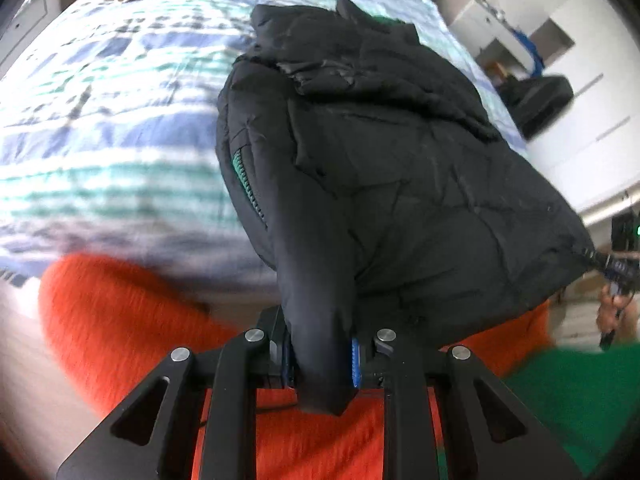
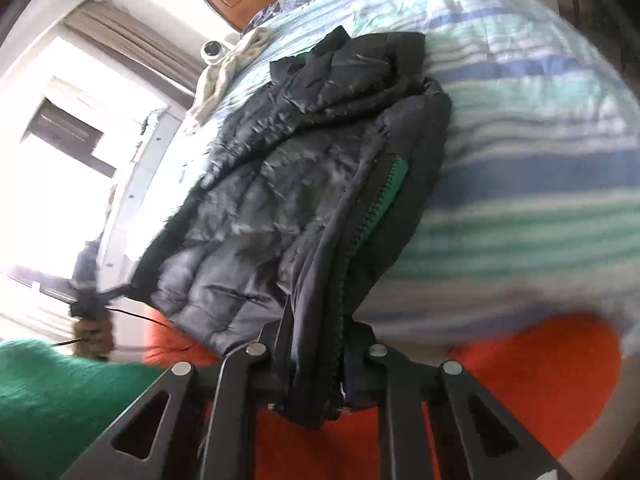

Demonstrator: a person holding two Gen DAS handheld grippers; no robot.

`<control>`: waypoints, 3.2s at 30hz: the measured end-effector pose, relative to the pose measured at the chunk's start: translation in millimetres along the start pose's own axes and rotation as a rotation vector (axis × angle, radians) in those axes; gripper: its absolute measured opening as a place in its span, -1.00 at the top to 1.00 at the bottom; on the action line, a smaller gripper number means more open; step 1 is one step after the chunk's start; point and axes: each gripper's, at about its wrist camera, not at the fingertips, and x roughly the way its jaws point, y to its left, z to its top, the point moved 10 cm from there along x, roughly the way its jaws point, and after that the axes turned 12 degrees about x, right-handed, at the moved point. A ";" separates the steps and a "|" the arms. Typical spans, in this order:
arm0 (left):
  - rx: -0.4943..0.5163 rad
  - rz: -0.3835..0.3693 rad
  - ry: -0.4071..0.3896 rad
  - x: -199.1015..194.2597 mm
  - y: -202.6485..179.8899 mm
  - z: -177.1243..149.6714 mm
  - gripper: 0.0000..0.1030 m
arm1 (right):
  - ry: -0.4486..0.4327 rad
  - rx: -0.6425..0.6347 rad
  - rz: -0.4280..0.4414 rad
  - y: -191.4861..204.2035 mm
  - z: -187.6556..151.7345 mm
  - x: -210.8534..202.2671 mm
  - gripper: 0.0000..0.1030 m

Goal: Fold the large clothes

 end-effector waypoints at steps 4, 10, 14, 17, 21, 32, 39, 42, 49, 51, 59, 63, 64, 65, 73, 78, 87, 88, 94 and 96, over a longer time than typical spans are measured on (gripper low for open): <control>-0.017 -0.088 -0.085 -55.0 -10.3 10.2 0.62 | -0.061 0.048 0.104 25.4 10.4 -36.8 0.67; -0.007 -0.193 -0.397 -71.8 3.8 145.3 0.58 | -0.235 -0.036 0.113 43.5 130.3 -25.2 0.67; -0.089 -0.157 -0.369 10.9 50.4 229.8 0.57 | -0.275 -0.071 0.075 36.1 209.4 32.6 0.68; -0.102 -0.049 -0.287 65.1 75.0 259.8 0.46 | -0.281 -0.029 0.010 9.2 257.5 90.6 0.66; -0.154 -0.029 -0.160 113.4 90.0 269.8 0.36 | -0.249 0.166 0.064 -33.8 279.6 130.3 0.51; -0.082 -0.157 -0.243 40.7 96.6 283.0 -0.99 | -0.244 0.007 0.041 -1.5 281.2 95.3 -0.88; 0.051 0.058 0.003 136.3 98.5 251.0 -0.79 | -0.173 -0.242 -0.325 -19.3 302.3 159.5 -0.86; 0.043 0.113 -0.029 128.4 92.3 251.6 0.30 | -0.212 -0.237 -0.296 -6.8 304.6 149.9 0.54; 0.040 0.195 -0.333 34.3 86.0 311.0 0.71 | -0.490 -0.318 -0.395 50.6 342.6 75.4 0.70; 0.010 0.242 -0.390 34.6 91.5 331.6 0.70 | -0.556 -0.308 -0.411 59.4 363.6 71.0 0.70; 0.001 0.488 -0.288 153.5 136.1 351.0 0.57 | -0.478 -0.164 -0.570 -22.3 395.6 173.4 0.70; -0.057 0.441 -0.342 173.6 151.0 337.1 0.45 | -0.475 -0.079 -0.506 -53.4 398.3 201.0 0.66; -0.068 0.425 -0.350 177.2 153.0 336.5 0.41 | -0.481 -0.076 -0.497 -54.7 398.3 202.6 0.65; -0.080 0.408 -0.355 179.3 154.3 336.3 0.37 | -0.488 -0.062 -0.481 -59.0 399.3 205.9 0.65; -0.134 0.322 -0.386 190.5 161.8 337.7 0.30 | -0.511 -0.028 -0.424 -68.0 400.3 218.1 0.64; -0.145 0.310 -0.397 191.6 161.9 337.7 0.30 | -0.513 -0.026 -0.419 -68.3 401.0 220.4 0.64; -0.154 0.308 -0.393 194.1 165.0 338.4 0.25 | -0.512 0.054 -0.253 -75.8 405.6 215.2 0.62; -0.152 0.312 -0.387 194.4 165.1 338.9 0.24 | -0.510 0.072 -0.215 -76.9 406.0 214.2 0.61; -0.165 0.316 -0.288 188.1 169.1 338.5 -0.09 | -0.487 0.297 0.094 -97.6 407.7 182.9 0.15; -0.142 0.359 -0.241 171.4 167.5 337.0 -0.13 | -0.552 0.339 0.105 -100.4 405.9 151.1 0.01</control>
